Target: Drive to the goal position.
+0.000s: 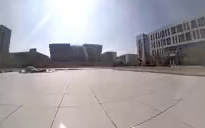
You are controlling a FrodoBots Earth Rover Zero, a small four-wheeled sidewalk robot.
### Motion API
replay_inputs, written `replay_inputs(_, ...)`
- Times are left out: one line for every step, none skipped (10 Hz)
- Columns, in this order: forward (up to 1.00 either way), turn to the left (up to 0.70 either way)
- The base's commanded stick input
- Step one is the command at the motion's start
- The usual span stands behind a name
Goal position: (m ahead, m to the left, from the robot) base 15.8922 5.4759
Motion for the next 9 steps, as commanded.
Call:
replay_inputs(0.70,0.00)
replay_inputs(0.70,0.00)
replay_inputs(0.70,0.00)
replay_inputs(0.70,0.00)
replay_inputs(0.70,0.00)
replay_inputs(0.70,0.00)
replay_inputs(0.70,0.00)
replay_inputs(0.70,0.00)
replay_inputs(0.70,0.00)
